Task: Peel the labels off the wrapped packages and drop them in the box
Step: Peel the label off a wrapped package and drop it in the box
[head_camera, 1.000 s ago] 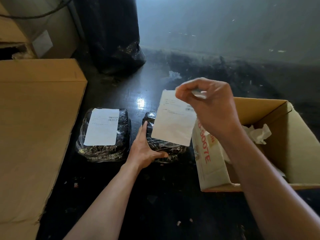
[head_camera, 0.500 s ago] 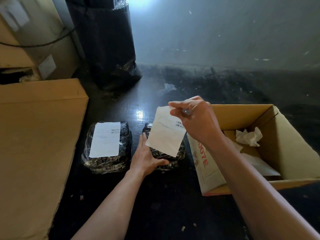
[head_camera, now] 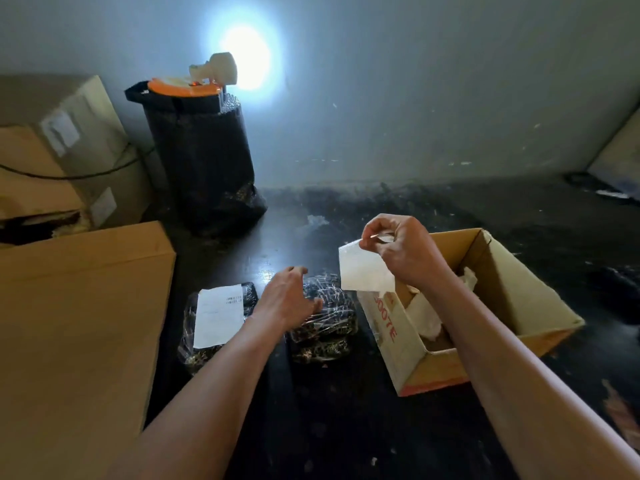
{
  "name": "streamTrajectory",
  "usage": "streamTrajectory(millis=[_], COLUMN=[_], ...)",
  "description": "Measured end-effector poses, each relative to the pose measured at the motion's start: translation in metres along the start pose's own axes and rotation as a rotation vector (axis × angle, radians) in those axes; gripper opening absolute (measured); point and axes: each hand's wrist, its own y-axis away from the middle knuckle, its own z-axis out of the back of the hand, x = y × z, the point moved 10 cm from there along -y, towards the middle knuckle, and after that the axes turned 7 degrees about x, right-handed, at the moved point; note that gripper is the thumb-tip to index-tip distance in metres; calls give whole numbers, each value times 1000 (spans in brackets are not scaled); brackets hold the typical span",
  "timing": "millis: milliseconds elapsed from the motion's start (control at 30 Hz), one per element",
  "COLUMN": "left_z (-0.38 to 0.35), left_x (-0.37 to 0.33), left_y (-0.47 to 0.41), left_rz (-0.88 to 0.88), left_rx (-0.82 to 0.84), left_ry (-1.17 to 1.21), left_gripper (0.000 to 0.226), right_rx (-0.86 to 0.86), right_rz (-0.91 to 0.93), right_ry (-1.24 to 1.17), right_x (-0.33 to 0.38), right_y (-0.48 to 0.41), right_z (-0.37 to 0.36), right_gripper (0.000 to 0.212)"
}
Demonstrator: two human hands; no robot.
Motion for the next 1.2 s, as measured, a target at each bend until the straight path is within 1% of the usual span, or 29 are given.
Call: streamTrajectory(millis=[167,300,400,533,667,833,900,1000,1033,1133,1200], left_z=[25,30,23,5,-22,-54,-69,-90,-97,-118,-135], left_x=[-48,-87,-117,-153,-181,-193,-187,-170,-163,-144,-133], left_y=[-4,-10,-17,-28,-38,-53,-58,-63,-63,-57,-56], left_rz=[-129,-201,-247,-277,-270,-179,-115,-8,37,161,228], left_rx=[26,26,43,48,70,74,75,18,-6,-54,-47], left_ry=[-93,-143,-190,-224,-238,-260,-231,-163,-138,-4,114], left_gripper=[72,59,58,51,51,50,44,31,32,53,63], right_rx=[-90,-159,-151,-206,-148,-23,2,26,38,94,131], right_rz=[-45,-123,-181,-284,-322,-300,-280,-255,-247,-222,-208], right_ry=[106,187,276,412,446,444,425,423,424,437,451], right_x=[-4,-20,-43,-79,-117,-159,-172,-187,-192,-204,-211], right_y=[16,29,34,40,37,27,24,21,19,16,13], right_z=[41,73,87,104,113,116,114,109,108,103,100], right_gripper=[7,7,5,7,7,10,11,6,5,7,9])
